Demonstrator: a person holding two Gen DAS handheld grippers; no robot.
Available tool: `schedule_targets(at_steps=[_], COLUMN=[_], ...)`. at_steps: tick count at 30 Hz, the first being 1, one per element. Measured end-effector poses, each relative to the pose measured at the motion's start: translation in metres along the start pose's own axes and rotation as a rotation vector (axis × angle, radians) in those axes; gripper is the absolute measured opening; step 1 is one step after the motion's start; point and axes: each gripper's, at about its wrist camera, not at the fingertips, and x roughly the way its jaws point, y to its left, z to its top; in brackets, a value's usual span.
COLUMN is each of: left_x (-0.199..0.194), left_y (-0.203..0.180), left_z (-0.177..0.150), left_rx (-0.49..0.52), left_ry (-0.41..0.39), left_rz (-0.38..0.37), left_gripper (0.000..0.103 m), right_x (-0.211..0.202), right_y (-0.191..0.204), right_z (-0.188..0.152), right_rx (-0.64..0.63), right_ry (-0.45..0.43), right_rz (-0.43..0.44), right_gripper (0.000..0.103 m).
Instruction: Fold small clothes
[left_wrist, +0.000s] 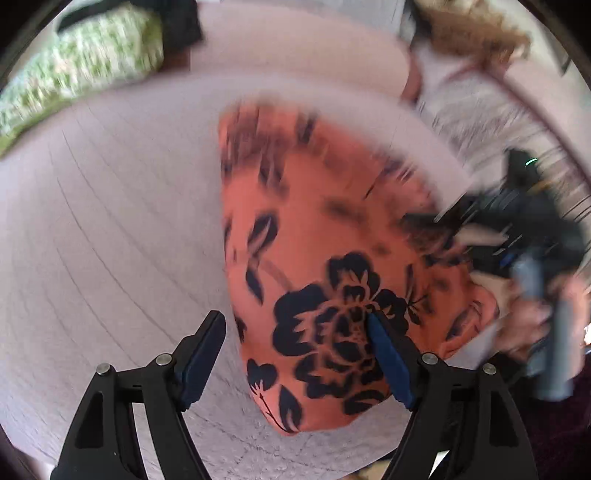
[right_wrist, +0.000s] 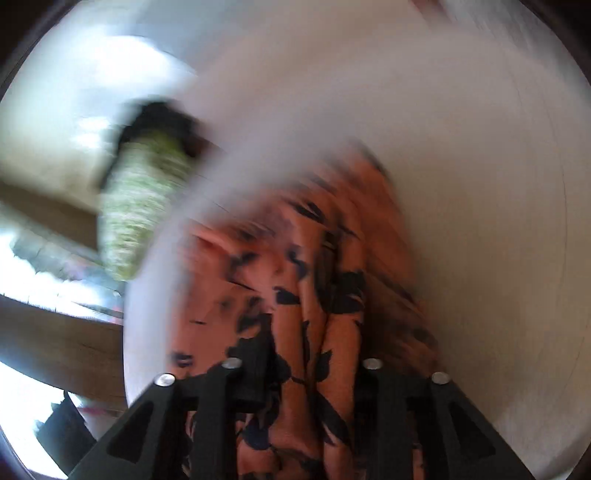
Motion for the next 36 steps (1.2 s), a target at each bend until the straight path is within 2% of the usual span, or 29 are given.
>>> schedule_targets(at_steps=[1, 2, 3, 4, 6, 8, 9, 12, 14, 16, 17, 19, 21, 24, 36], left_x=[0.002, -0.001, -0.004, -0.009, -0.022, -0.042, -0.048, -0.055, -0.051, -0.028, -0.020, -0.012, -0.012, -0.008, -0.009], left_y=[0.002, 0.005, 0.006, 0.007, 0.007, 0.008, 0.009, 0.000, -0.003, -0.008, -0.007, -0.009, -0.013, -0.022, -0.023], left_z=[-0.003, -0.004, -0.004, -0.004, -0.003, -0.003, -0.004, 0.006, 0.010, 0.012, 0.007, 0.004, 0.001, 0.007, -0.001], left_rx=[-0.023, -0.042, -0.051, -0.055, -0.053, -0.031, -0.021, 0.005, 0.036, 0.065, 0.071, 0.061, 0.060, 0.084, 0.075], left_ry=[-0.001, -0.013, -0.015, -0.017, -0.047, -0.109, -0.132, -0.195, -0.176, -0.106, -0.087, -0.101, -0.120, -0.131, -0.155], left_rz=[-0.009, -0.029, -0.039, -0.037, -0.021, 0.023, 0.039, 0.132, 0.205, 0.271, 0.280, 0.277, 0.315, 0.340, 0.356], left_gripper=[0.080, 0.080, 0.080, 0.080, 0.079, 0.080, 0.080, 0.080, 0.087, 0.091, 0.092, 0.095, 0.100, 0.100, 0.101], right_x=[-0.012, -0.026, -0.043, -0.060, -0.075, -0.061, -0.053, -0.027, -0.010, 0.015, 0.028, 0.037, 0.033, 0.034, 0.026], right_y=[-0.011, -0.014, -0.012, -0.009, 0.005, 0.034, 0.046, 0.080, 0.086, 0.065, 0.046, 0.038, 0.044, 0.043, 0.032], right_z=[0.005, 0.008, 0.011, 0.011, 0.009, 0.009, 0.009, 0.010, 0.023, 0.041, 0.045, 0.047, 0.045, 0.042, 0.039], right_rx=[0.063, 0.066, 0.047, 0.020, -0.052, -0.149, -0.185, -0.299, -0.291, -0.192, -0.137, -0.104, -0.120, -0.158, -0.188], right_ry=[-0.015, -0.058, -0.143, -0.241, -0.325, -0.253, -0.230, -0.220, -0.192, -0.142, -0.107, -0.120, -0.128, -0.140, -0.137], right_rz=[0.080, 0.089, 0.084, 0.086, 0.148, 0.229, 0.219, 0.112, 0.115, 0.018, -0.039, 0.000, 0.011, 0.019, 0.048], right_gripper=[0.038, 0.042, 0.056, 0.060, 0.060, 0.060, 0.060, 0.060, 0.060, 0.061, 0.061, 0.061, 0.063, 0.064, 0.064])
